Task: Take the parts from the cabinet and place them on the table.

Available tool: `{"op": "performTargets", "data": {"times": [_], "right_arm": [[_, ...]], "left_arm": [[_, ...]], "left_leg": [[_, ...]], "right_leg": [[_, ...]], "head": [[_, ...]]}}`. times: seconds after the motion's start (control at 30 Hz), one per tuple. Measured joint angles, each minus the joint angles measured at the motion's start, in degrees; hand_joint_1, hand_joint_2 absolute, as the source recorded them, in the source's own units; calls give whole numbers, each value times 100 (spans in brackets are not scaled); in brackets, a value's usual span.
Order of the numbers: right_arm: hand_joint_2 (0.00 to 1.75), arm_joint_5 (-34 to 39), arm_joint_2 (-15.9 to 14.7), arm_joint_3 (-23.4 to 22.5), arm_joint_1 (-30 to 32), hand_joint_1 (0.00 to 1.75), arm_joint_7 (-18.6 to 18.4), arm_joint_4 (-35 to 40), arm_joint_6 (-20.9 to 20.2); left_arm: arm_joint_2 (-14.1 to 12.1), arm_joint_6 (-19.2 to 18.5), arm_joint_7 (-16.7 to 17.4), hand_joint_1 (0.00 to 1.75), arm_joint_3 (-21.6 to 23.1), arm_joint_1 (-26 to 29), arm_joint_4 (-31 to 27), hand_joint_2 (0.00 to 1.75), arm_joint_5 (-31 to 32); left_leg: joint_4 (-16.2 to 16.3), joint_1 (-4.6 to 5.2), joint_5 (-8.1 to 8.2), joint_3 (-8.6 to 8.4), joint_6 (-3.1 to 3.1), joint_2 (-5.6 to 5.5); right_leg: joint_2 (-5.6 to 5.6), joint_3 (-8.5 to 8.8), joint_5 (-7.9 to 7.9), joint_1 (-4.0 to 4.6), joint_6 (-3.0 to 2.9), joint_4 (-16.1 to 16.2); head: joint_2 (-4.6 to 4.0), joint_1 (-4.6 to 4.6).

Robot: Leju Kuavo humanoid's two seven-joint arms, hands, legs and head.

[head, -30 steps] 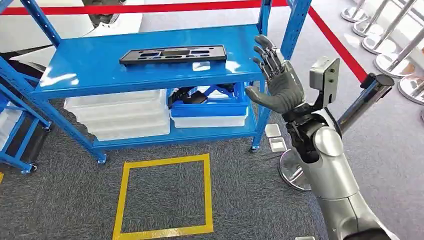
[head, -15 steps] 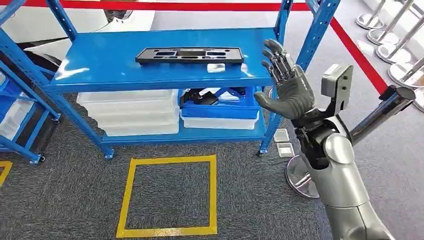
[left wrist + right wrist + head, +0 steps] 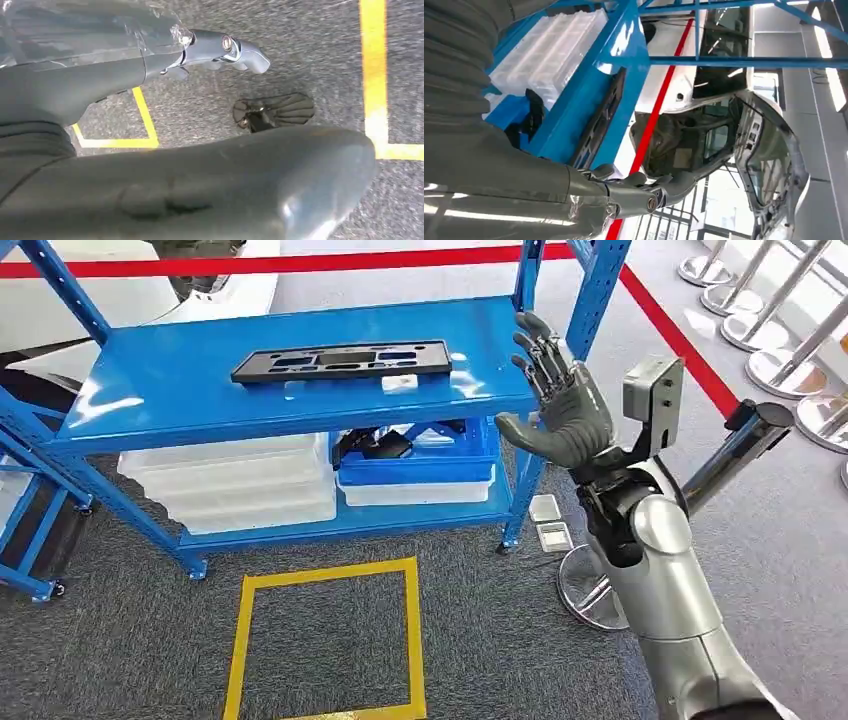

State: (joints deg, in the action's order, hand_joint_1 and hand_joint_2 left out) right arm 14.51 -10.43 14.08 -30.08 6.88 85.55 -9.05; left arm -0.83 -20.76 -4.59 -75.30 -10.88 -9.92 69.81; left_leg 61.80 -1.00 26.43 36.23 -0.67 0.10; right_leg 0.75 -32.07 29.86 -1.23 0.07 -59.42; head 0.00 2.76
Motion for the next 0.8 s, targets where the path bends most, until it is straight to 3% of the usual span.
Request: {"op": "performTargets", "data": {"times": [0.03,0.1,0.13,0.2,0.23,0.27,0.33,0.37,0.43,0.47,0.5,0.53,0.57,0.6,0.67,0.73,0.8], "right_arm": [[175,0,0,-2,-18,0,-2,0,0],[175,-7,0,-4,-8,0,-15,2,9],[175,-7,0,-4,-6,0,-13,4,13],[175,-7,-4,-13,-12,0,-13,4,18],[175,-9,-4,-15,-35,0,-15,4,18],[175,-7,-4,-17,-36,0,-13,4,20],[175,-9,-9,-20,8,0,-15,4,20],[175,-9,-9,-20,19,0,-15,4,22],[175,-9,-9,-20,20,0,-15,4,20],[175,-9,-11,-24,19,0,-15,4,20],[175,-7,-11,-26,15,0,-15,4,20],[175,-7,-11,-28,21,0,-18,0,20],[175,-7,-11,-28,-9,0,-24,0,15],[175,-7,-13,-31,-4,0,-22,4,20],[175,-9,-17,-46,4,0,-22,7,24],[175,-9,-15,-46,-9,0,-22,20,24],[175,-9,-15,-46,-6,0,-26,20,24]], "left_arm": [[0,0,-2,0,0,-4,0,0,2],[0,0,-7,0,0,-8,0,0,13],[0,0,-7,0,0,-10,0,0,13],[0,-2,-11,0,0,-16,0,0,15],[2,-4,-13,0,0,-19,0,0,15],[2,-4,-13,0,0,-22,0,0,15],[0,-4,-13,0,0,-18,0,0,15],[0,-4,-13,0,0,-12,0,0,15],[2,-4,-13,0,0,-13,0,0,15],[2,-4,-13,0,0,-13,0,0,15],[2,-4,-13,0,0,-12,0,0,15],[15,-4,-13,0,0,-9,2,0,15],[17,-4,-13,0,0,-36,2,0,18],[17,-4,-13,0,0,-36,2,0,18],[17,-7,-13,0,0,-33,2,0,33],[15,-11,-13,0,0,-43,4,0,39],[15,-17,-13,0,0,-67,4,0,42]], "left_leg": [[-124,54,37,-39,21,-10],[-182,74,95,-34,85,-2],[-198,58,104,-67,136,2],[-274,28,109,-207,195,0],[-282,30,127,-237,231,2],[-282,38,149,-260,264,3],[-279,66,201,-298,297,4],[-277,76,229,-329,301,3],[-273,90,297,-417,298,1],[-274,94,358,-511,286,-1],[-277,95,406,-579,269,0],[-305,91,420,-582,250,1],[-302,91,442,-566,194,8],[-317,93,477,-599,150,20],[-257,120,458,-698,99,24],[41,104,580,-645,44,16],[840,59,952,-155,-28,10]], "right_leg": [[23,-9,24,24,43,-18],[24,9,-14,21,124,-4],[18,19,-51,19,195,-5],[-15,0,38,1,252,-193],[-22,-146,174,1,252,-466],[-21,-410,375,8,246,-913],[-21,-894,609,9,216,-1625],[-21,-1022,561,11,227,-1713],[-22,-916,113,32,199,-1218],[-24,-654,-347,55,168,-540],[-37,-506,-550,77,131,-110],[-75,-497,-366,114,111,-156],[-77,-502,-151,144,58,-54],[-77,-496,-399,148,10,-28],[-75,-367,-352,104,-57,49],[-84,-216,-329,72,-88,116],[-79,-139,-248,68,-115,121]], "head": [[0,11],[0,-18],[0,-20],[0,-68],[0,-129],[0,-173],[0,-243],[0,-273],[0,-300],[0,-332],[0,-354],[0,-328],[0,-361],[0,-385],[0,-339],[0,-322],[0,-212]]}}
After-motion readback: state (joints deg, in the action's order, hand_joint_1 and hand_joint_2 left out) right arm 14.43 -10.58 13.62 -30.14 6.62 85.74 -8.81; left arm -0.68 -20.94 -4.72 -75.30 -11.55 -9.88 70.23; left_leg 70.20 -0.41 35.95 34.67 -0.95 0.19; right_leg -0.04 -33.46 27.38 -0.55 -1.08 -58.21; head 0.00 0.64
